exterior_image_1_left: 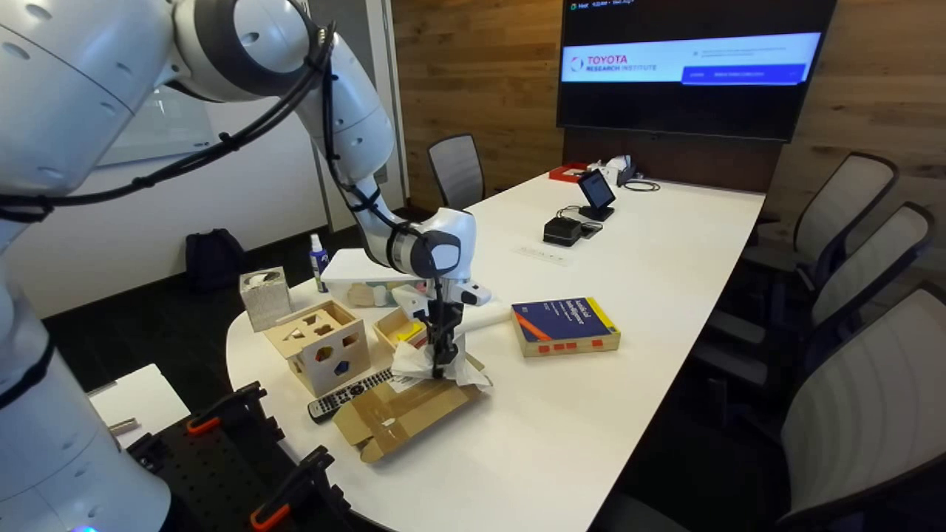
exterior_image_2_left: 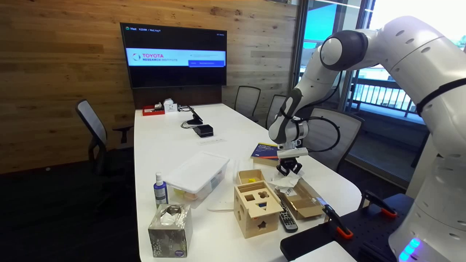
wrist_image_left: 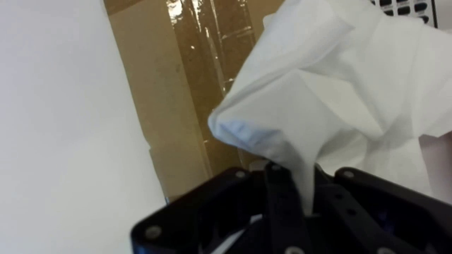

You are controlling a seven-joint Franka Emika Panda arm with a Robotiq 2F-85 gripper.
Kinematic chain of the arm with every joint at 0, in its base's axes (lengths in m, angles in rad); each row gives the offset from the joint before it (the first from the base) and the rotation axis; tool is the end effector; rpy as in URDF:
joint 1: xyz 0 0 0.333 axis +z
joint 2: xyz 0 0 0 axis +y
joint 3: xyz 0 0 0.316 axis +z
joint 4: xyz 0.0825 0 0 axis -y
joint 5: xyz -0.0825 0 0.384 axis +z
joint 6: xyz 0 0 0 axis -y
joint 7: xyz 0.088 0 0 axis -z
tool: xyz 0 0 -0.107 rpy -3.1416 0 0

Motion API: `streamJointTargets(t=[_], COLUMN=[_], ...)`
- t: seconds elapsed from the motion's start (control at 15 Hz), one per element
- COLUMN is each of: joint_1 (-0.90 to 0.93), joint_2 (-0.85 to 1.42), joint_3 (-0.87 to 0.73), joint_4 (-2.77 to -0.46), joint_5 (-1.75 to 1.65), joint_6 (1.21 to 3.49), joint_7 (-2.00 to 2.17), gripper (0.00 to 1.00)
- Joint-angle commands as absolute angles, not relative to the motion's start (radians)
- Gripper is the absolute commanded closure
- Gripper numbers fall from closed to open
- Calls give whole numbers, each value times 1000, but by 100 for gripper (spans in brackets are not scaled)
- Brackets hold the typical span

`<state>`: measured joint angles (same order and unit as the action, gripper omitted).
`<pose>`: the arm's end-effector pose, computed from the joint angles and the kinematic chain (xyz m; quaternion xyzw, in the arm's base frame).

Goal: Wipe the cardboard box with the napkin

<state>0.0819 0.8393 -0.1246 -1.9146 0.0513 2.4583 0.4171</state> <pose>0.5660 -0.0287 0.0339 0.9610 -0.2335 -0.1343 0.0617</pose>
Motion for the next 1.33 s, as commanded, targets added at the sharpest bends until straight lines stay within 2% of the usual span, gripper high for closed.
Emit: streamJointTargets(t=[0.0,0.67,0.93,1.27], joint_1=[78,56,78,39], joint_2=[835,724,649,628], joint_3=[-113,-76,-70,-21], joint_4=[-1940,-2100,-2218,-2275], joint_5=[90,206,245,320], joint_6=[2351,2383,2459,2383], joint_7=[437,413,440,407], gripper=[100,100,100,100])
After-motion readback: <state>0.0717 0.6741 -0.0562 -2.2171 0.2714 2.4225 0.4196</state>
